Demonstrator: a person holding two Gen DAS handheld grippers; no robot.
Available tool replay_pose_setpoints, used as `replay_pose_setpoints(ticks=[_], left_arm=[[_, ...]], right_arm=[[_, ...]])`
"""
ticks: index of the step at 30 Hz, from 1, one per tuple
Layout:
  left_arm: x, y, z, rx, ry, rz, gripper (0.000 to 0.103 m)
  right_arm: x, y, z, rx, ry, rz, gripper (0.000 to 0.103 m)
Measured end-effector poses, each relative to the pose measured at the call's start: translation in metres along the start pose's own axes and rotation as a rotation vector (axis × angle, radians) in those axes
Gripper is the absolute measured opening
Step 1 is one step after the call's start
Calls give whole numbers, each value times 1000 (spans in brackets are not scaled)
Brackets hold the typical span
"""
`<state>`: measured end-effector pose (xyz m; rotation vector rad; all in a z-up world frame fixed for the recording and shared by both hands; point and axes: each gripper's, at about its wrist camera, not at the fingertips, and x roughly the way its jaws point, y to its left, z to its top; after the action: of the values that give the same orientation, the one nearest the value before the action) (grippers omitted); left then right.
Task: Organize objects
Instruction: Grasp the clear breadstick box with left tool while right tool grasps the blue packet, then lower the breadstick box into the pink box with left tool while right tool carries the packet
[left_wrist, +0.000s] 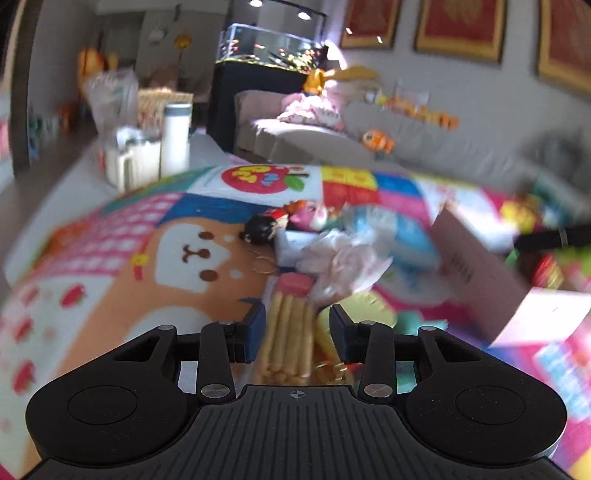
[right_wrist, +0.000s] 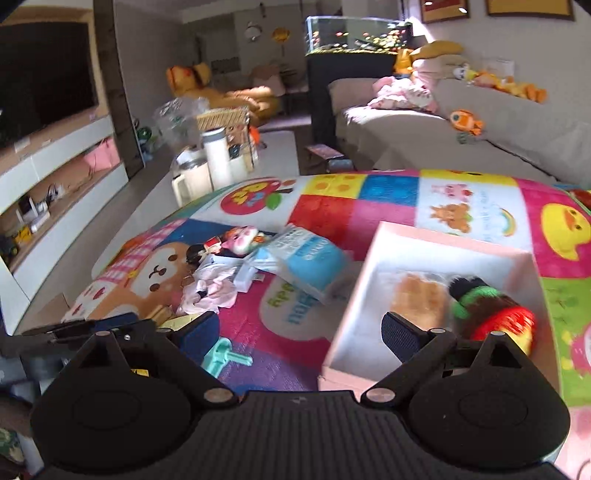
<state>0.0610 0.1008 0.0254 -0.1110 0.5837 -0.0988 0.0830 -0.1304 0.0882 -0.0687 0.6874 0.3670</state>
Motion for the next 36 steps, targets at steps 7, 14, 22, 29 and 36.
replay_pose_setpoints(ticks=[7,14,22,29,36], left_arm=[[8,29,-10,-99,56,-61,44],[-12,19,-19,0,86,-89,40],[-15,18,-21,-22,91,-88,41],[-19,2,-20,11,119,-19,39],[-52,-19,-42,55,153,-63,38]], right_arm=[[80,23,46,-222,44,-128,95],[174,27,67,-238,205,-206,93],[163,49,50,-243,289,-104,50],[81,55,-7,-280,291,12,50],[-4,11,-73,-167,235,43,50]])
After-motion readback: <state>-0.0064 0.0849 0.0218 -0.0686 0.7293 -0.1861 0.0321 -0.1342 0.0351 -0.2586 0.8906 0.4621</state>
